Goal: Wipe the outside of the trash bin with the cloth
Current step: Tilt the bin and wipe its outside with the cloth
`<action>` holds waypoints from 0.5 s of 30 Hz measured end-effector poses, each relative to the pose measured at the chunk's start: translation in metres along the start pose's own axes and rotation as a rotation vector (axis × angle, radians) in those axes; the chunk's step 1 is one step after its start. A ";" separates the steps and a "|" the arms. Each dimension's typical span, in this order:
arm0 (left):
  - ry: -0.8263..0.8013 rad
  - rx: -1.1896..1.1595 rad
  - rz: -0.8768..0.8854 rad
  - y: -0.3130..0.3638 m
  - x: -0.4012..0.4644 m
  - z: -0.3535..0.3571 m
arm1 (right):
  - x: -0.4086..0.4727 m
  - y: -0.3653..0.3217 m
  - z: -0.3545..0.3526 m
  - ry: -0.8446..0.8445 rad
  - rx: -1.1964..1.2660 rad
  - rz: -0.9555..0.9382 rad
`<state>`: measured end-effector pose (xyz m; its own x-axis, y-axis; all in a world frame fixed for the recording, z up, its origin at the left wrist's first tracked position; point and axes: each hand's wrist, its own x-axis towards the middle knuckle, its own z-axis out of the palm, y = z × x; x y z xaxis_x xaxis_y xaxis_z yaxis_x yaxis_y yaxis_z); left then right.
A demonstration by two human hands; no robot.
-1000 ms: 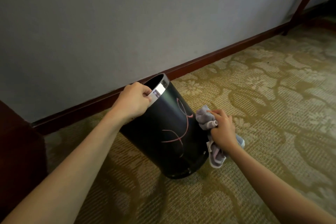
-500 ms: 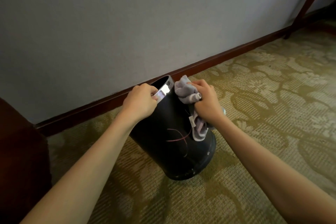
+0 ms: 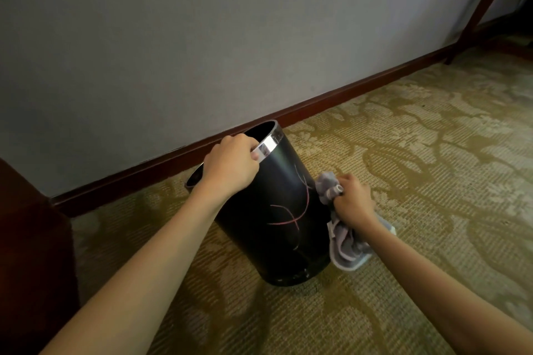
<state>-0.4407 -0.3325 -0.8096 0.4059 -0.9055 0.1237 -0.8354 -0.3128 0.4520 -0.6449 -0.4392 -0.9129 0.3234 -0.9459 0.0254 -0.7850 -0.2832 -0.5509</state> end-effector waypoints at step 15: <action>-0.005 -0.065 -0.098 -0.028 0.017 -0.008 | -0.025 -0.012 0.012 0.133 -0.073 -0.289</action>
<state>-0.4070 -0.3366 -0.8132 0.4823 -0.8731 0.0713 -0.7660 -0.3808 0.5180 -0.6371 -0.4097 -0.9171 0.4707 -0.8356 0.2833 -0.7081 -0.5493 -0.4437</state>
